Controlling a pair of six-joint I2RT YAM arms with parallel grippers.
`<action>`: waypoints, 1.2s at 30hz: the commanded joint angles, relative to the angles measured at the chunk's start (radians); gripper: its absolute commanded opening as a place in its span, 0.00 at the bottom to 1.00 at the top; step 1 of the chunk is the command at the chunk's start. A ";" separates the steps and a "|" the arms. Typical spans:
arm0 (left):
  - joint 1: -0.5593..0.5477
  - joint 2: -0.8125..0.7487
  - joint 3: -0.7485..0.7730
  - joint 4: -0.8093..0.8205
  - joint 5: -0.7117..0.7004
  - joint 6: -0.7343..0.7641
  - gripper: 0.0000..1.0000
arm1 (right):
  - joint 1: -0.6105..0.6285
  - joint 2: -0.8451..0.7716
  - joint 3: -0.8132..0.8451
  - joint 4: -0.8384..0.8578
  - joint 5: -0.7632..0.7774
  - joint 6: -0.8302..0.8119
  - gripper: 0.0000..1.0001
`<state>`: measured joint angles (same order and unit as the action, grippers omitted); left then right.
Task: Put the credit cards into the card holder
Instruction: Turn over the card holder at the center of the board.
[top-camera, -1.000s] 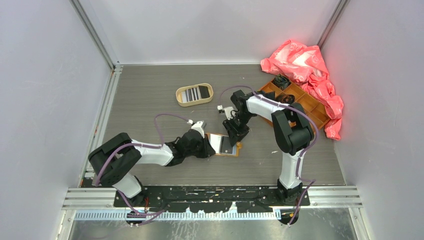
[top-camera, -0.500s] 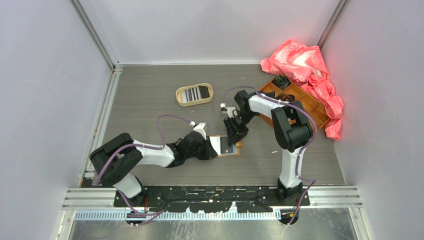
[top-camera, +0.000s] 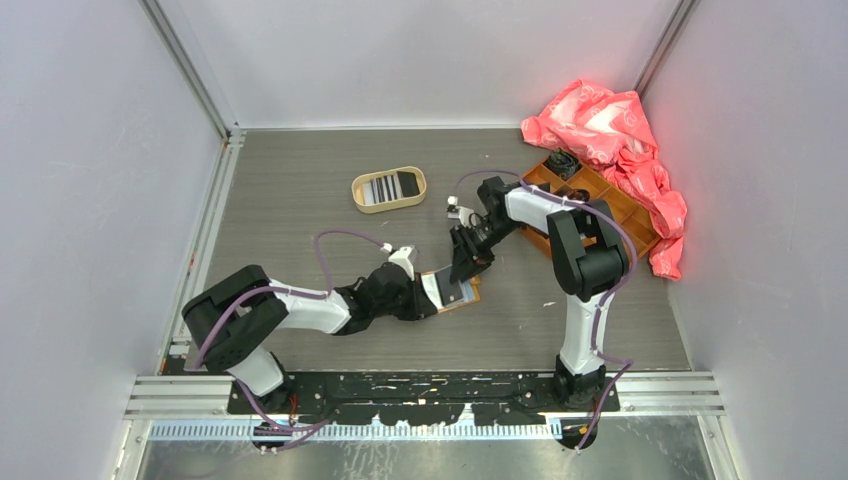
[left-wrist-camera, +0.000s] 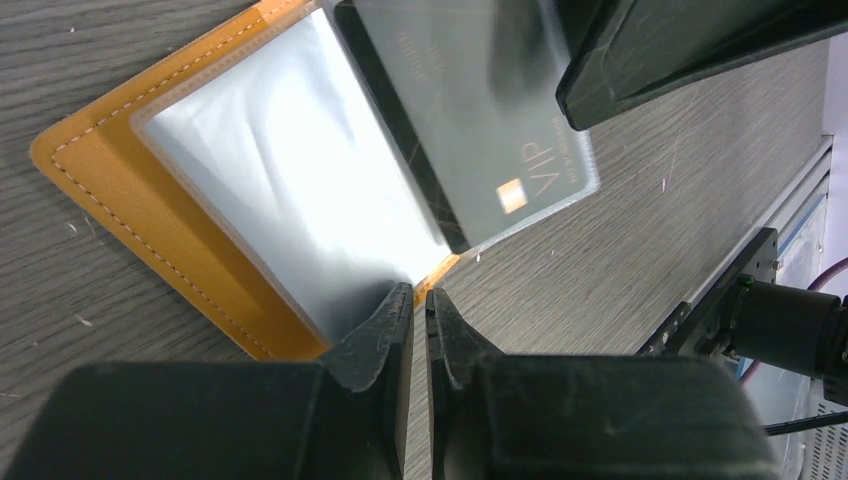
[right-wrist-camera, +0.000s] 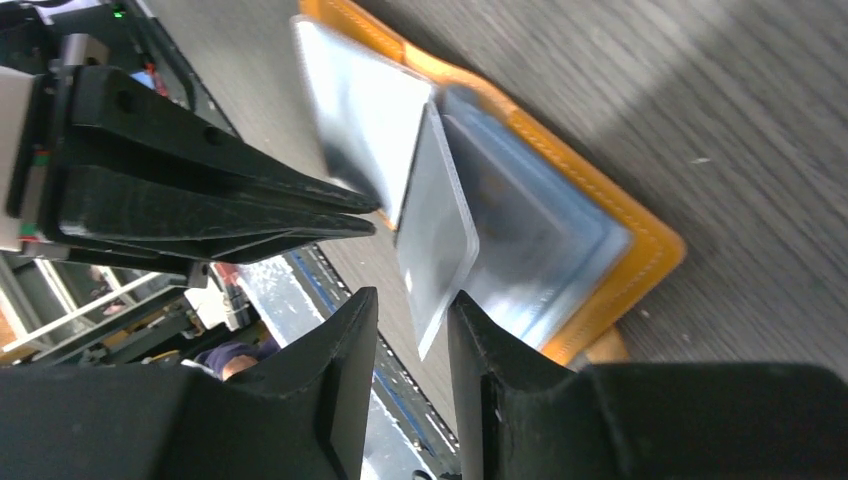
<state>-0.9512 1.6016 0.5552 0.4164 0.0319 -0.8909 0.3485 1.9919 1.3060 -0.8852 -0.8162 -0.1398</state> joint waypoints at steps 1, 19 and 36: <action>-0.007 0.019 0.014 0.008 0.003 -0.003 0.11 | 0.003 -0.008 0.012 0.001 -0.130 0.014 0.37; 0.010 -0.085 -0.077 0.114 -0.002 -0.008 0.25 | 0.030 0.008 -0.055 0.148 -0.333 0.134 0.38; 0.016 -0.413 -0.169 0.012 -0.013 0.025 0.28 | 0.088 0.014 -0.084 0.300 -0.189 0.269 0.32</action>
<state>-0.9401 1.2915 0.3832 0.4595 0.0372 -0.9024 0.4313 2.0045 1.1839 -0.5552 -1.0889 0.1604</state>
